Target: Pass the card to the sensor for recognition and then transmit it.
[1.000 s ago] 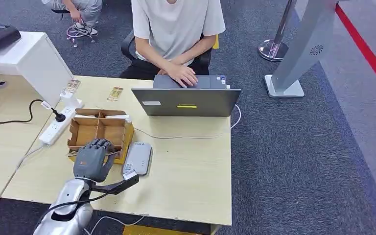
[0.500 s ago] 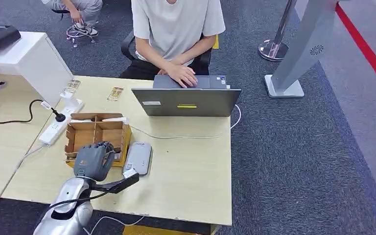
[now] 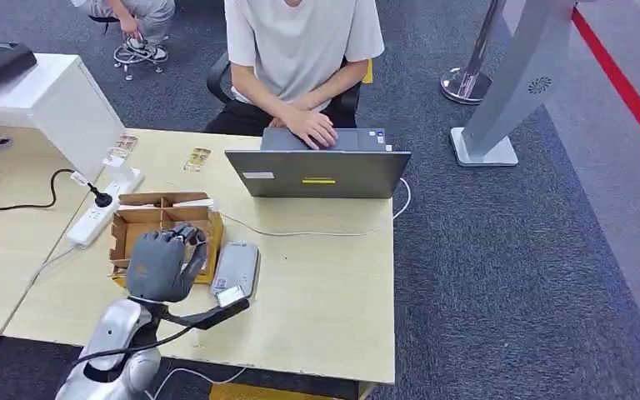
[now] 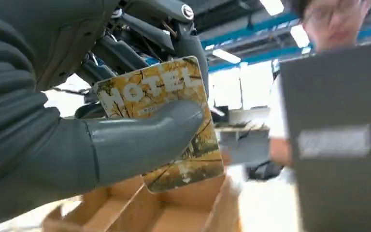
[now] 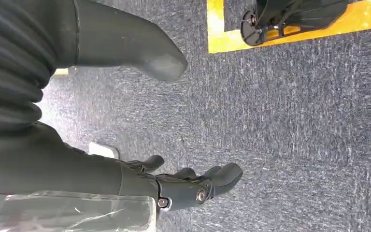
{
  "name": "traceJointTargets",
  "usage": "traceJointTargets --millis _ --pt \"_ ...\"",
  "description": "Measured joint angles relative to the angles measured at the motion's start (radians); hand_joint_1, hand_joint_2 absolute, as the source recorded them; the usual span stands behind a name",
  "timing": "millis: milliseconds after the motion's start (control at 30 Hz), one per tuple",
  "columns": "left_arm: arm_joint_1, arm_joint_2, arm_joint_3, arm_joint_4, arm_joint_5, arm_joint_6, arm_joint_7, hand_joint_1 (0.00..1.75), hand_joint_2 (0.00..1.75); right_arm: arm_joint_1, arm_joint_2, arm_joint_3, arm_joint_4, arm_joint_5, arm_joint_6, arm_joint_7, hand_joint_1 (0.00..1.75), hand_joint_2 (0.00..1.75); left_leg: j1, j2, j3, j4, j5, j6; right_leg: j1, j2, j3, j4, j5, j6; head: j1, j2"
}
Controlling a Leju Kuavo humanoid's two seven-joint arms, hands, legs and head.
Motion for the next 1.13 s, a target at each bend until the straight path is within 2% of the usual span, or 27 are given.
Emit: traceJointTargets --millis 133,267,333,500,600,700,833,867,1133 --pt "-0.036 0.014 -0.041 -0.112 0.014 -0.025 0.02 1.75 1.75 0.0 0.0 -0.001 0.0 0.019 0.003 0.011 0.0 1.75 0.0 0.0 0.0 0.0 0.0 0.0 0.0 0.0 0.0 0.0 0.0 0.0 0.0 0.0" --pt "-0.184 0.023 -0.044 -0.093 -0.007 -0.054 0.075 1.75 1.75 -0.003 0.0 0.004 0.0 0.055 0.019 0.019 0.0 1.75 0.0 -0.002 0.0 0.0 0.001 0.0 0.0 -0.002 0.0 0.0 0.001 0.0 -0.001 0.0" --pt "-0.299 0.023 -0.044 -0.004 -0.042 -0.056 0.112 1.75 1.75 -0.004 0.0 0.019 0.0 0.085 0.031 0.029 0.0 1.75 0.0 -0.003 0.0 0.0 0.004 -0.001 0.0 -0.003 0.0 0.0 0.003 -0.001 0.0 0.0" --pt "-0.614 0.017 -0.041 0.358 -0.105 -0.042 0.161 1.75 1.75 -0.008 0.0 0.055 0.0 0.121 0.056 0.042 0.0 1.75 0.0 -0.003 0.0 0.0 0.007 -0.001 0.0 -0.002 -0.001 0.001 0.006 -0.001 -0.002 0.0" --pt "-0.747 0.006 -0.041 0.548 -0.147 -0.049 0.193 1.75 1.75 -0.008 0.0 0.069 0.0 0.128 0.068 0.042 0.0 1.75 0.0 -0.001 0.0 0.0 0.007 -0.002 0.0 0.0 -0.001 0.001 0.007 0.0 -0.002 0.0" --pt "-0.821 -0.011 -0.041 0.67 -0.159 -0.048 0.205 1.75 1.75 -0.007 -0.001 0.078 0.0 0.132 0.074 0.04 0.0 1.75 0.0 -0.002 -0.001 0.0 0.007 -0.002 -0.001 0.0 -0.001 0.001 0.007 0.0 -0.002 0.0" --pt "-0.861 -0.022 -0.041 0.751 -0.16 -0.048 0.209 1.75 1.75 -0.007 -0.002 0.081 0.0 0.132 0.077 0.042 0.0 1.75 -0.001 -0.002 -0.001 0.0 0.007 -0.001 -0.001 0.0 -0.002 0.001 0.007 0.0 -0.002 0.0" --pt "-0.864 -0.024 -0.041 0.767 -0.159 -0.05 0.209 0.0 1.75 -0.007 -0.002 0.081 0.0 0.13 0.076 0.045 0.0 1.75 -0.001 -0.002 -0.002 0.0 0.007 -0.001 -0.001 0.0 -0.002 0.001 0.007 0.0 -0.002 0.0" --pt "-0.875 -0.031 -0.041 0.812 -0.113 -0.079 0.196 0.0 1.75 -0.006 -0.002 0.081 0.0 0.127 0.068 0.046 0.0 1.75 0.0 -0.002 -0.002 0.0 0.007 -0.001 -0.001 0.0 -0.002 0.001 0.007 0.0 -0.002 0.0"
